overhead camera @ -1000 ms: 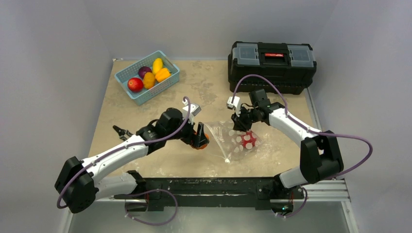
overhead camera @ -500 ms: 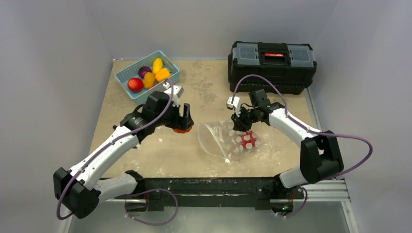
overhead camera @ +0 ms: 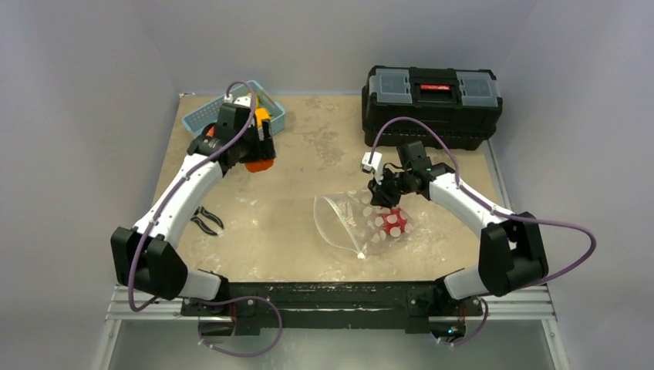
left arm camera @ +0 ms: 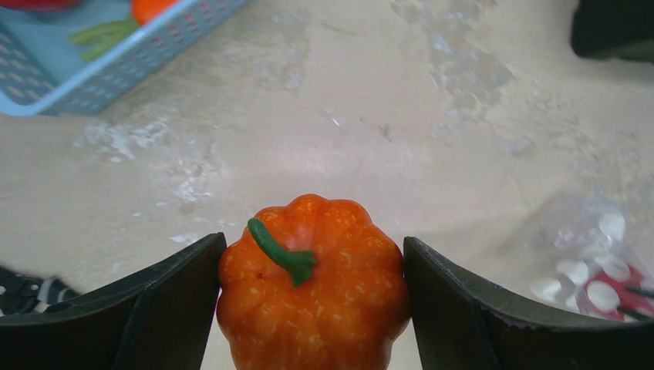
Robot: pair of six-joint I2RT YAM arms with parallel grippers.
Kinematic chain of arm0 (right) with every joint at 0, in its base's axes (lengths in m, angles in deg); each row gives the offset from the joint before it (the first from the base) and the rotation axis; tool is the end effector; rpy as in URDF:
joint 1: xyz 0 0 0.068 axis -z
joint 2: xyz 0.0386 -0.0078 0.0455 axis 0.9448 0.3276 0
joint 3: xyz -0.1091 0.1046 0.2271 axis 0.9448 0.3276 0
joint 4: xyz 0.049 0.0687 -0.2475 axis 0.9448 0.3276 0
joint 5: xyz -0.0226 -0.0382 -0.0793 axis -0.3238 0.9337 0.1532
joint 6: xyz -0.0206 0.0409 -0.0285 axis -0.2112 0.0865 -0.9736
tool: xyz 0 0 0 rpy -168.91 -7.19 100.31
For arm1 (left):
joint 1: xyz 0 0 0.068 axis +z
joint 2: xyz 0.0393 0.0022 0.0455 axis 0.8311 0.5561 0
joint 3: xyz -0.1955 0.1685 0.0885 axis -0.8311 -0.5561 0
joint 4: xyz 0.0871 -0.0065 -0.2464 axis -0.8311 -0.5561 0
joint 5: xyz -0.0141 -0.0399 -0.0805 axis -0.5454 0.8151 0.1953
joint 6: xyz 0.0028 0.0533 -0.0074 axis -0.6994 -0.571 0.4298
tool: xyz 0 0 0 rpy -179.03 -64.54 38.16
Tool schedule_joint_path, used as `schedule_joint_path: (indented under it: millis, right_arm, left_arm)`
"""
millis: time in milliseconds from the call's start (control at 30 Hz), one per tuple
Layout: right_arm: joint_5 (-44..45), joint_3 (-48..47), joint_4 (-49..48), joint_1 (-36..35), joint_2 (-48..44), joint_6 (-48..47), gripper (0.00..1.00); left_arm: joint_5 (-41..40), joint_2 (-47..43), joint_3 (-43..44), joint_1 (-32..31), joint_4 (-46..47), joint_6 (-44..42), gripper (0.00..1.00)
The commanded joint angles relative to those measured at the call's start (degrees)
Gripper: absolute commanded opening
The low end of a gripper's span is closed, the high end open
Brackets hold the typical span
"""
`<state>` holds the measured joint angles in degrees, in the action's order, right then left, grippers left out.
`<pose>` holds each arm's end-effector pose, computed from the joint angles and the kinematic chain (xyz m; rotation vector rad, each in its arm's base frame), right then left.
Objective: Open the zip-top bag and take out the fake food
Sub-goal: Place the fake vegetable in the bin.
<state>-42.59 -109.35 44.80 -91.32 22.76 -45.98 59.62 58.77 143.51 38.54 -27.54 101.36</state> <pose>0.2598 0.1175 0.2243 -1.3558 2.0297 0.6023 0.2826 -0.0872 0.3270 -0.1555 2.3473 -0.2654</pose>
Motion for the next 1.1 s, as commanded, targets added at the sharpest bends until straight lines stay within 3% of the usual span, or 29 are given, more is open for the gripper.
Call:
schedule_joint_path:
  millis: [0, 400, 867, 1067]
  right_arm:
    - [-1.0, -0.4, -0.6, 0.3, -1.9, -0.7, 0.21]
    - [-0.7, -0.1, -0.7, 0.3, -2.8, -1.0, 0.21]
    - [0.4, 0.2, -1.2, 0.4, -3.4, -1.4, 0.21]
    - [0.8, 0.3, -1.2, 0.3, -3.0, -1.5, 0.21]
  left_arm:
    - [-9.2, 4.8, 7.4, 3.7, 0.2, 2.2, 0.00]
    - [-25.2, 16.2, 15.5, 8.8, 6.9, -1.8, 0.00]
    - [-29.3, 26.8, 23.2, 12.5, 11.8, -7.5, 0.00]
    - [-30.6, 32.3, 28.3, 13.4, 11.0, -9.3, 0.14]
